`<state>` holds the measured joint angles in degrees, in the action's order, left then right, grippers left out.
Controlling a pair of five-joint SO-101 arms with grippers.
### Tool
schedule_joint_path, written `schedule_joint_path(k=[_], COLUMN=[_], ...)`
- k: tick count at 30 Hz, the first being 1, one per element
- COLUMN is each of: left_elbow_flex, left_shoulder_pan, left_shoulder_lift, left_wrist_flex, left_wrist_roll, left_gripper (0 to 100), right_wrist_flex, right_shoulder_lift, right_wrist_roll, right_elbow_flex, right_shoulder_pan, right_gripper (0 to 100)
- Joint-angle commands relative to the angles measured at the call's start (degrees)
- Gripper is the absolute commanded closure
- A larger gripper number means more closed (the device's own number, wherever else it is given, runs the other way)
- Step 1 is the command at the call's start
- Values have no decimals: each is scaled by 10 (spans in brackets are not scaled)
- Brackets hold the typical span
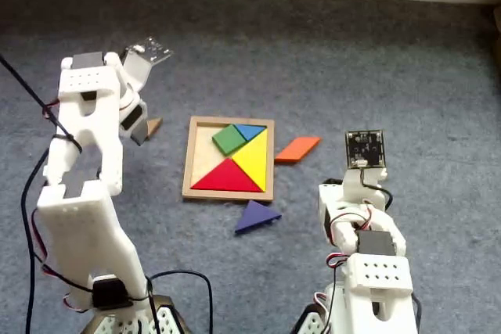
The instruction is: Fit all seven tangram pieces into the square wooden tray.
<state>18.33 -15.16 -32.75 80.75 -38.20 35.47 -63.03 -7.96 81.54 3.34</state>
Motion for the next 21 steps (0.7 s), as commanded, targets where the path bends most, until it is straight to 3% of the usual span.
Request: schedule_joint_path(k=[1,6,11,21], left_elbow_flex=[97,182,237,278], left_shoulder_pan=[-5,0,15,49], left_shoulder_lift=[-32,-103,-157,-203], left_wrist_flex=[-7,-4,73,146], left_wrist_roll=[-7,-7,-54,-54], left_gripper=[803,803,803,808], right_wrist_flex=[-16,-16,-16,-16], right_shoulder_lift=[-7,-7,-7,-7], right_wrist_roll=[-7,-7,-7,-7], right_elbow_flex=[-1,-1,-1,-1], right_shoulder_pan=[7,7,7,7], right_gripper=[992,992,992,992])
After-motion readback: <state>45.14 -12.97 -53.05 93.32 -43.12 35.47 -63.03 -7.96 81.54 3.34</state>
